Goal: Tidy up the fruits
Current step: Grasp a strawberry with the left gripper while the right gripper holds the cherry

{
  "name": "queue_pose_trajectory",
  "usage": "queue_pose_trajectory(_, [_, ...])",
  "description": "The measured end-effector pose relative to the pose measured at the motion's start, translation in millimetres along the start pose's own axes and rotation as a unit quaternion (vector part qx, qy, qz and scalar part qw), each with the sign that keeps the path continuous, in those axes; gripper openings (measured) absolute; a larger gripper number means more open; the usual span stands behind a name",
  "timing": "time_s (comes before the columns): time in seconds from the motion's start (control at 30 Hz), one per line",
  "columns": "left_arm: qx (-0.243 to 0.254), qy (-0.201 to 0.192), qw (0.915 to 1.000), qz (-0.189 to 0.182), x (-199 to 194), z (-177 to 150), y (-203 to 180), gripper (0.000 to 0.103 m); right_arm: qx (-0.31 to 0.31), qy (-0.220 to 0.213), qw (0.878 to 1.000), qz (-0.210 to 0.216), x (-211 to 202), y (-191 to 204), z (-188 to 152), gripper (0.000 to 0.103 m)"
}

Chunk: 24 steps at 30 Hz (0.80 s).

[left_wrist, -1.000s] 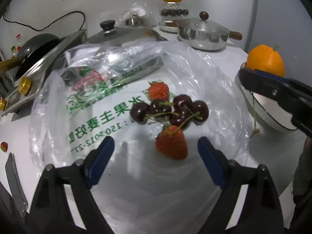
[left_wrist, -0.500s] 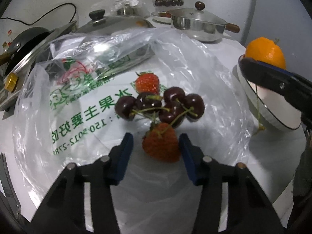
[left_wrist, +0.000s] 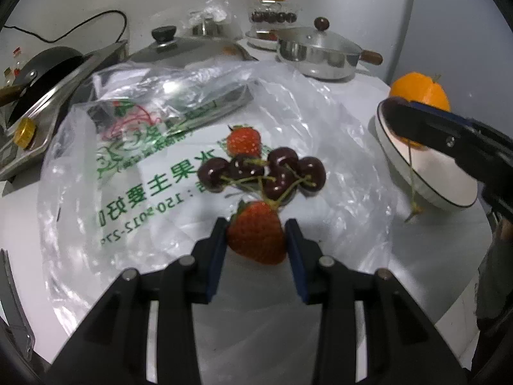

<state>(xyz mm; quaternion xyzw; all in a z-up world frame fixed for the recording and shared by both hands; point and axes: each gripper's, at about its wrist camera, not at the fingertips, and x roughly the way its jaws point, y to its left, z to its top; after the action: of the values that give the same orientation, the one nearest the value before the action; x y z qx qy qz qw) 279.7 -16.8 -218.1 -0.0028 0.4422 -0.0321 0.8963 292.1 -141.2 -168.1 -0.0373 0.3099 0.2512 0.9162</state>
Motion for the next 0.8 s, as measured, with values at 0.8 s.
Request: queue_pose_trajectory(0.8, [-0.004,-0.052,0.9986,0.010,-58,-11,5,0.038,-0.026,-0.019,0.999,0.001,-33,32,-1,0.031])
